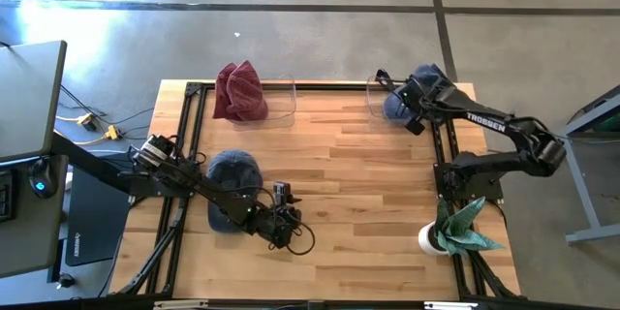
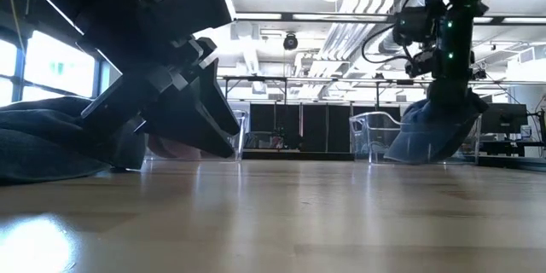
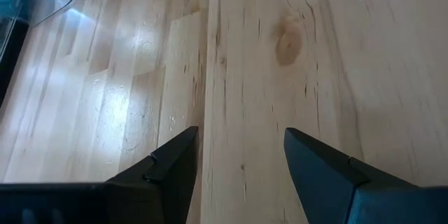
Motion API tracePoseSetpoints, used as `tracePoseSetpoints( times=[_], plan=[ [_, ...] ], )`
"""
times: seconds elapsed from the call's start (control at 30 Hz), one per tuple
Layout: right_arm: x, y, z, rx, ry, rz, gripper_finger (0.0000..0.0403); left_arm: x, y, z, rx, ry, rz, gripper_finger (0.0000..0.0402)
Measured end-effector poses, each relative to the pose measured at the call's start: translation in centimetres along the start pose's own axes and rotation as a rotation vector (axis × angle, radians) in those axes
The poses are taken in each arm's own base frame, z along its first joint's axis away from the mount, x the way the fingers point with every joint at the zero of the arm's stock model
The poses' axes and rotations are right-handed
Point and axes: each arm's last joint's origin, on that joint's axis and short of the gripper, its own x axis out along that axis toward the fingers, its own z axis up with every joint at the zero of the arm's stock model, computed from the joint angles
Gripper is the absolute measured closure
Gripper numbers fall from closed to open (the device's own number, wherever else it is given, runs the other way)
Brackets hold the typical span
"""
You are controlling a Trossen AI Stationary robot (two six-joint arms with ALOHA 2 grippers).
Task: Pick & Place hat
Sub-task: Put the top blue cap into the right transparent bin
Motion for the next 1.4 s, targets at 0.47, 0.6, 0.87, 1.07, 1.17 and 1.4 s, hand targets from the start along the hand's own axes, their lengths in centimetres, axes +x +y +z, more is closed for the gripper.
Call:
tracePoseSetpoints(
  times=[0.47,0.6,0.87,1.07,1.17,1.4],
  plan=[
    [-3.6,0.0,-1.4,0.009,0.099,0.369,0.0402,0.0,0.0,0.0,0.000,0.002,-0.010,0.0197],
    [-2.5,0.3,-2.0,-0.010,0.118,0.208,0.0402,0.0,0.0,0.0,0.000,0.002,-0.015,0.0197],
    [-1.1,0.7,-1.2,0.005,0.014,0.043,0.0402,0.0,0.0,0.0,0.000,0.002,-0.016,0.0197],
    [-0.3,0.9,-1.2,-0.047,-0.004,0.000,0.0402,0.0,0.0,0.0,0.000,0.002,-0.015,0.0197],
    [0.4,0.8,-1.5,-0.044,0.006,-0.027,0.0402,0.0,0.0,0.0,0.000,0.002,-0.015,0.0197],
    [1.5,1.4,-1.7,-0.046,-0.015,-0.110,0.0402,0.0,0.0,0.0,0.000,0.002,-0.016,0.0197]
  ],
)
